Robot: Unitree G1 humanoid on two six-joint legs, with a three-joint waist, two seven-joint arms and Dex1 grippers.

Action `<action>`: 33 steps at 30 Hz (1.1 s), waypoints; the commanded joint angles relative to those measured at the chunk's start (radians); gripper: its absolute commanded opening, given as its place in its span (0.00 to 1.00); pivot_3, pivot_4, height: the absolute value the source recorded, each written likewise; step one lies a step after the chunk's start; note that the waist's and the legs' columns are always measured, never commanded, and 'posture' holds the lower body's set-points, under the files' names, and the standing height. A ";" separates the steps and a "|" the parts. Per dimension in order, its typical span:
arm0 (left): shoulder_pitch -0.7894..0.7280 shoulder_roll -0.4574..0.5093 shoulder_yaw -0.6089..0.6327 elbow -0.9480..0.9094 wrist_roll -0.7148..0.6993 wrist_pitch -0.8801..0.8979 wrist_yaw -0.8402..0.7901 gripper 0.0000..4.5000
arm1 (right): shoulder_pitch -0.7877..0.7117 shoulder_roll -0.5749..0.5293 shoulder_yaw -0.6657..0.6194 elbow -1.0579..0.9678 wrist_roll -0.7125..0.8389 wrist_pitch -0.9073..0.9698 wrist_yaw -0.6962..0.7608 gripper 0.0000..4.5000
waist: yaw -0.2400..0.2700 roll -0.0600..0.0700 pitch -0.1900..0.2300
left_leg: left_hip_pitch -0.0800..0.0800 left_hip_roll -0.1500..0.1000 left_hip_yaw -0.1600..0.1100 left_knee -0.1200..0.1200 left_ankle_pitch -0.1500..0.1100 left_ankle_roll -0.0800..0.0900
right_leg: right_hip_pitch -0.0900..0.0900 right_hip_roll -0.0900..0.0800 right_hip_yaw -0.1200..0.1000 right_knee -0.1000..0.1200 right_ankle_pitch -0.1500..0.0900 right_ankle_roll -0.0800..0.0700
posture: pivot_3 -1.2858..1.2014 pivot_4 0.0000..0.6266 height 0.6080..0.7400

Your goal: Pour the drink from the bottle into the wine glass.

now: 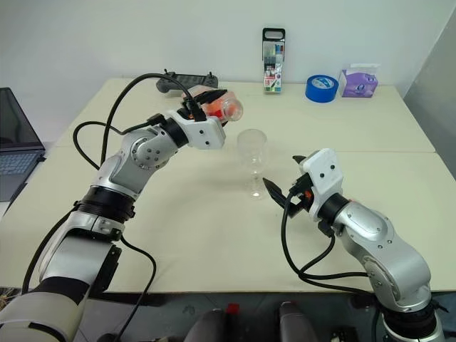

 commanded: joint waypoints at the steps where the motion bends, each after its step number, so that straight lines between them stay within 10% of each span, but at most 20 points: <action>1: -0.054 0.003 -0.012 0.008 0.020 -0.052 0.037 0.40 | -0.006 0.000 -0.022 -0.050 0.005 0.000 0.003 1.00 | 0.000 0.000 0.000 | 0.000 0.000 0.000 0.000 0.000 0.000 | 0.000 0.000 0.000 0.000 0.000 0.000 | 0.52 0.24 1.00; 33: -0.154 0.048 -0.082 0.171 0.132 -0.216 0.118 0.40 | 0.003 -0.013 -0.023 -0.072 0.008 0.074 0.029 1.00 | -0.001 0.000 0.000 | 0.000 0.000 0.000 0.001 0.000 0.000 | 0.000 0.000 0.000 0.001 0.000 0.000 | 0.52 0.24 1.00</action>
